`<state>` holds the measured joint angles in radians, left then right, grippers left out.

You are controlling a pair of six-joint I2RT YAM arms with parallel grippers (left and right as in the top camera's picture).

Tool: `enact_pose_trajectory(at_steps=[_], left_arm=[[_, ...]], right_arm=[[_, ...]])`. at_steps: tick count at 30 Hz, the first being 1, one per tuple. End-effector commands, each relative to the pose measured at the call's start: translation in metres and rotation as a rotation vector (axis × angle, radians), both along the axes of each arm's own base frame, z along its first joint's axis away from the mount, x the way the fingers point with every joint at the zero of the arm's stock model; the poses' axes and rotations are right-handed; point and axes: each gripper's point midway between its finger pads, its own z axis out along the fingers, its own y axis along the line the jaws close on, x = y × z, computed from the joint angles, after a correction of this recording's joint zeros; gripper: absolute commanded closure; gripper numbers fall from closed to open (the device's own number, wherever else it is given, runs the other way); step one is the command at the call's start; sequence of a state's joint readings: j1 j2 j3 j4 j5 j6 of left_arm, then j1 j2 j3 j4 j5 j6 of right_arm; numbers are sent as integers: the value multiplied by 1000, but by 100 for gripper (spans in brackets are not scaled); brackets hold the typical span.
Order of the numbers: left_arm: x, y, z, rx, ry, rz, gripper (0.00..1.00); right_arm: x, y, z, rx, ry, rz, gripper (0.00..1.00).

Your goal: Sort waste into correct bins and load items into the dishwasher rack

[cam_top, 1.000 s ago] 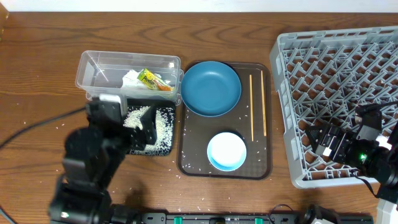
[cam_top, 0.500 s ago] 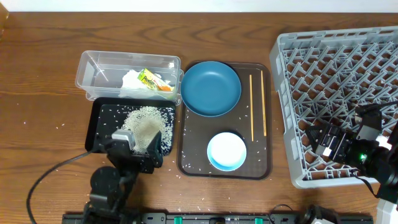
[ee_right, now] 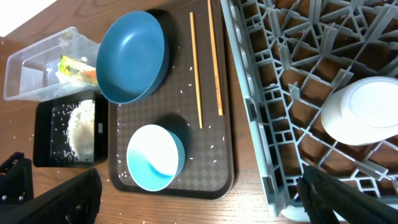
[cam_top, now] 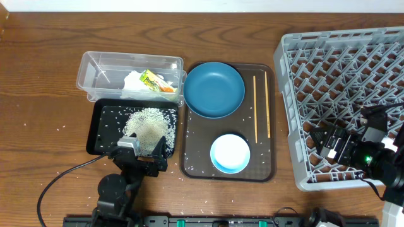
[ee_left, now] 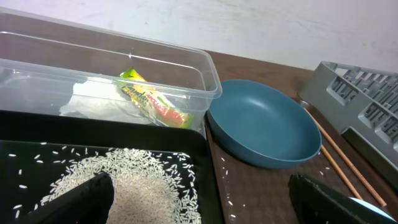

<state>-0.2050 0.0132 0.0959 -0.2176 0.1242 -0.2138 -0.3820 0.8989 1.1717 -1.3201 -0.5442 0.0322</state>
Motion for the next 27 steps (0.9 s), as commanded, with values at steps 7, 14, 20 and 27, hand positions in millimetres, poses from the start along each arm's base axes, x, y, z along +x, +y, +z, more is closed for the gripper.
enact_pose_trajectory(at_steps=[7, 14, 20, 27], left_arm=[[0, 0, -11, -6, 22, 7, 7], [0, 0, -11, -6, 22, 7, 8], [0, 0, -11, -6, 22, 7, 8], [0, 0, -11, -6, 22, 7, 8]], right_arm=[[0, 2, 4, -14, -17, 25, 1], [1, 2, 4, -13, -20, 25, 1], [13, 17, 21, 94, -93, 45, 1], [8, 25, -12, -117, 72, 76, 1]])
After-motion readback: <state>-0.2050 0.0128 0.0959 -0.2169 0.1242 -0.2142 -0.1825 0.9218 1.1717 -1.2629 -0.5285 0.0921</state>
